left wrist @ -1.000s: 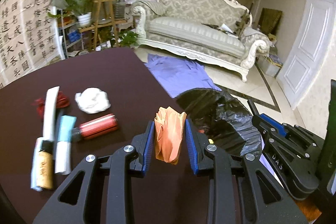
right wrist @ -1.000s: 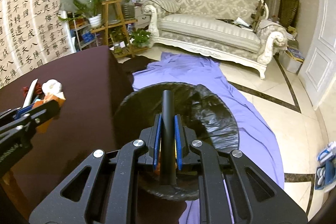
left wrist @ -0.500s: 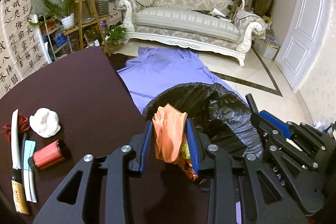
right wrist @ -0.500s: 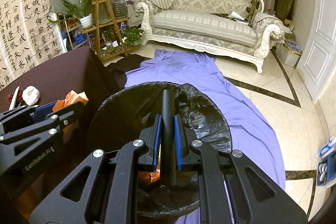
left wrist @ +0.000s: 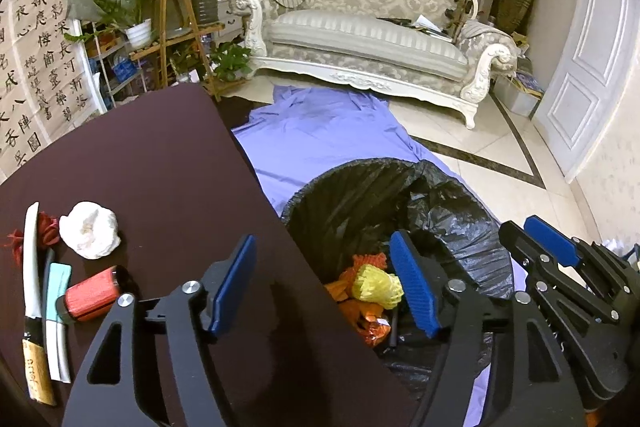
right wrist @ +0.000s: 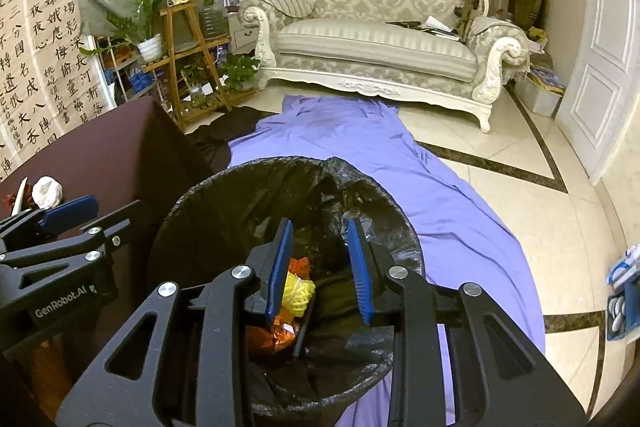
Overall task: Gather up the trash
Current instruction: 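Move both open tools back over the table toward the remaining trash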
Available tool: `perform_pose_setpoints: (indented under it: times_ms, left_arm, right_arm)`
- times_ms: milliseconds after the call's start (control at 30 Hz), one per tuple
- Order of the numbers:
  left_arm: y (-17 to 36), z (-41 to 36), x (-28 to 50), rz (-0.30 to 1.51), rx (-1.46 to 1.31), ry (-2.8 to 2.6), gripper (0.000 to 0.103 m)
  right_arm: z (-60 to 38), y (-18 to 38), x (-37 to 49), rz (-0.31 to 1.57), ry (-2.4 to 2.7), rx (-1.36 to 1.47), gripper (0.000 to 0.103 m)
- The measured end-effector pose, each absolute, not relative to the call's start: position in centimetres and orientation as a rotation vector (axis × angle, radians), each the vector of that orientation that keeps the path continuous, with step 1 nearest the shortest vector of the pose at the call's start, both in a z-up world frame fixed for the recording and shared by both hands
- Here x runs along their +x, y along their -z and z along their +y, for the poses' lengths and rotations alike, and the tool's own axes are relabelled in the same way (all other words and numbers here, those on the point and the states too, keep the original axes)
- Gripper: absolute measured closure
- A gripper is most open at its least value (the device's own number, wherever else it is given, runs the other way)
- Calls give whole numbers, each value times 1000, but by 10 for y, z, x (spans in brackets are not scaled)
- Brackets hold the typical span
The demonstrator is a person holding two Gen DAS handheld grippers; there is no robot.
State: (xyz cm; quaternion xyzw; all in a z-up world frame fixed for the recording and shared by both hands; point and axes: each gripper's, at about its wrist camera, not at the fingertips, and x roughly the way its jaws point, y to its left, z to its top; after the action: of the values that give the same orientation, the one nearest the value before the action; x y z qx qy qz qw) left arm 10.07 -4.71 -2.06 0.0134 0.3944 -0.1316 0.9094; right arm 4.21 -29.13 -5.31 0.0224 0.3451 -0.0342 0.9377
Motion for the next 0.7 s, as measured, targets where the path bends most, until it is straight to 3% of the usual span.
perform_pose_setpoints:
  times_ms: [700]
  left_arm:
    - [1, 91, 31, 785, -87, 39, 33]
  right_arm:
    - [-186, 44, 6, 721, -153, -21, 59]
